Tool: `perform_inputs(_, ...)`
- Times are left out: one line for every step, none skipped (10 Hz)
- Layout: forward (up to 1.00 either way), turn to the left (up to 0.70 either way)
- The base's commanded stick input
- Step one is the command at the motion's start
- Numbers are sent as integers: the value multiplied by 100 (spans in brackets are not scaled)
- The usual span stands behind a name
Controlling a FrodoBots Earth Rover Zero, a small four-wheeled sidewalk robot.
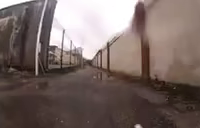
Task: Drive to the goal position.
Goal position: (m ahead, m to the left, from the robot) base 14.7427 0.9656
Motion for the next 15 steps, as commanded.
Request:
perform_inputs(70,8)
perform_inputs(70,8)
perform_inputs(70,11)
perform_inputs(70,38)
perform_inputs(70,43)
perform_inputs(70,43)
perform_inputs(70,8)
perform_inputs(70,8)
perform_inputs(70,8)
perform_inputs(70,8)
perform_inputs(70,8)
perform_inputs(70,8)
perform_inputs(70,8)
perform_inputs(70,8)
perform_inputs(70,8)
